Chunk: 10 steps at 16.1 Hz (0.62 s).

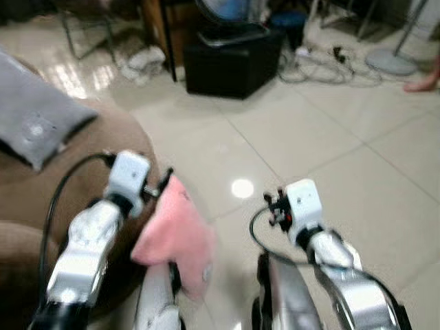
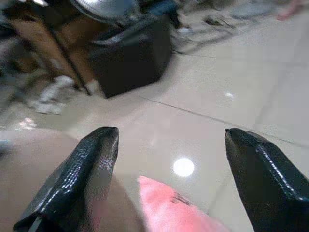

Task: Move the pillow to the sofa from floor

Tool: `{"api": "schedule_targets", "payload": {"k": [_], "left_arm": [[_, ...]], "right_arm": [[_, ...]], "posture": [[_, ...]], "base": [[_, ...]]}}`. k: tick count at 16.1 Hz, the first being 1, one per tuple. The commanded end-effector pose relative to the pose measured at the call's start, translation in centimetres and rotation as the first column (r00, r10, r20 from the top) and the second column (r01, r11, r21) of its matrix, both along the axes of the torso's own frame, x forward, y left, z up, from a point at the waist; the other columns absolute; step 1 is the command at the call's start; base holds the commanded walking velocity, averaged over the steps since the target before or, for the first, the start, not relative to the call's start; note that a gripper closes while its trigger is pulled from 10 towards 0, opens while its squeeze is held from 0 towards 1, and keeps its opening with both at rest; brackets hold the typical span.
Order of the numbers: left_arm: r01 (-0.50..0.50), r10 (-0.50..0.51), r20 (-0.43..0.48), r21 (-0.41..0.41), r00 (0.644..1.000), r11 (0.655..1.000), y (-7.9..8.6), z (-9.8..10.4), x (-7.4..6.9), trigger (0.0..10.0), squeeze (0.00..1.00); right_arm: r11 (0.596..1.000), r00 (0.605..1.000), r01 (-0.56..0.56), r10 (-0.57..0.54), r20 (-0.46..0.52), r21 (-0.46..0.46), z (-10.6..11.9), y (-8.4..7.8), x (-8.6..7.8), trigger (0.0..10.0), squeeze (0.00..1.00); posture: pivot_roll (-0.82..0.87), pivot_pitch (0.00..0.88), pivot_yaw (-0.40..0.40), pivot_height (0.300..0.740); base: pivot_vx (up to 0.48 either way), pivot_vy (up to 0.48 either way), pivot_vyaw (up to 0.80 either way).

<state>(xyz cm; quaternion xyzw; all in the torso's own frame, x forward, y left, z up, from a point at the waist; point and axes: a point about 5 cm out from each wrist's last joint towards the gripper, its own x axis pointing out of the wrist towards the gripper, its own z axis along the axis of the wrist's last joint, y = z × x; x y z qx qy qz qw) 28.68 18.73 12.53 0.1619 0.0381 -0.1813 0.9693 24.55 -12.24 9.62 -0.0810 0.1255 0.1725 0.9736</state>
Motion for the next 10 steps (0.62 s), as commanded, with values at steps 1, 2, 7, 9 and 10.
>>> {"api": "schedule_targets", "payload": {"k": [1,2,7,9,10], "left_arm": [[0.023,-0.022,-0.02,0.023,1.0,0.999,-0.1,-0.2,0.2,10.0,0.0],[0.016,-0.014,-0.046,0.036,0.999,0.999,-0.2,-0.6,0.6,10.0,0.0],[-0.062,0.071,-0.255,0.042,0.964,0.997,0.6,-4.4,1.4,10.0,1.0],[-0.135,0.139,-0.322,0.035,0.937,0.99,1.0,-5.9,1.5,10.0,1.0],[-0.167,0.165,-0.347,0.024,0.923,0.986,0.9,-6.7,1.4,10.0,1.0]], "right_arm": [[1.0,1.0,-0.005,0.005,-0.025,-0.008,-0.3,-0.2,-0.4,10.0,0.0],[1.0,1.0,-0.015,0.015,-0.022,-0.011,-0.4,-0.1,-0.5,10.0,0.0],[0.999,0.997,-0.041,0.039,-0.069,-0.021,-1.5,0.4,-0.8,10.0,0.0],[0.996,0.992,-0.084,0.083,-0.09,-0.012,-2.2,0.9,-1.1,10.0,1.0],[0.994,0.99,-0.107,0.107,-0.095,0.007,-2.2,1.0,-1.4,10.0,1.0]], "posture": [[0.0,0.127,0.026,0.511],[0.0,0.131,0.029,0.501],[0.03,0.165,0.009,0.496],[0.01,0.168,0.021,0.496],[0.0,0.17,0.018,0.496]], "base": [[0.0,0.0,0.0],[0.0,0.0,0.0],[0.0,0.0,0.0],[0.0,0.0,0.0],[0.0,0.0,0.0]]}}
